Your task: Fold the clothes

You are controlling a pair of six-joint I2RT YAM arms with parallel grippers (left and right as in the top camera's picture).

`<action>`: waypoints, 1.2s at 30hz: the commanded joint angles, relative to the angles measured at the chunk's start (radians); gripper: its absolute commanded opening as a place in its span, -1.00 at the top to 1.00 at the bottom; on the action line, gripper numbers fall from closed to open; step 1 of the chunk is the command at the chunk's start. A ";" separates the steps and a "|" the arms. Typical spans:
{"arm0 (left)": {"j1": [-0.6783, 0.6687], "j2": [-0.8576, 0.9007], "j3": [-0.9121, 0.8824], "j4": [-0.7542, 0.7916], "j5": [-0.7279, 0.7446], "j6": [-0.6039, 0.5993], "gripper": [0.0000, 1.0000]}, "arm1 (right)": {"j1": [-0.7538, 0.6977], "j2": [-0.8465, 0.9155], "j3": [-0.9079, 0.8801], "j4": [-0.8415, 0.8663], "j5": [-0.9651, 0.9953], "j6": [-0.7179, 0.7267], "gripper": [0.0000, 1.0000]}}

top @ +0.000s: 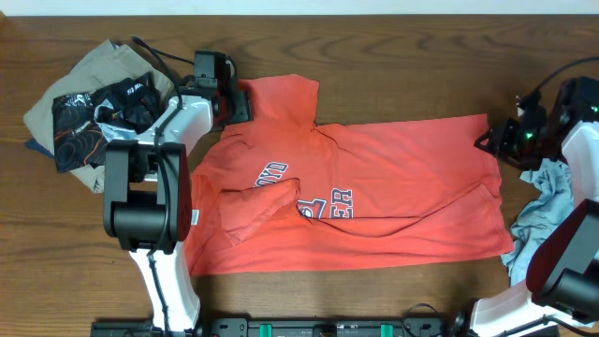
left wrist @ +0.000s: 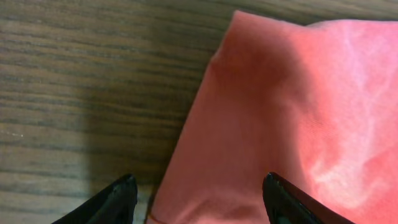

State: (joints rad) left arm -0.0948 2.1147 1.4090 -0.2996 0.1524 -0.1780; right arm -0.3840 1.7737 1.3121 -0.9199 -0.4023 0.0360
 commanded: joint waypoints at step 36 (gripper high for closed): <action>-0.019 -0.250 0.072 -0.315 0.049 -0.044 0.88 | 0.069 0.214 0.007 0.425 0.243 0.088 -0.09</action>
State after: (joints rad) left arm -0.1131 1.8557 1.4727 -0.5751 0.1860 -0.2127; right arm -0.3279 1.9450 1.3121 -0.5262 -0.2058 0.0669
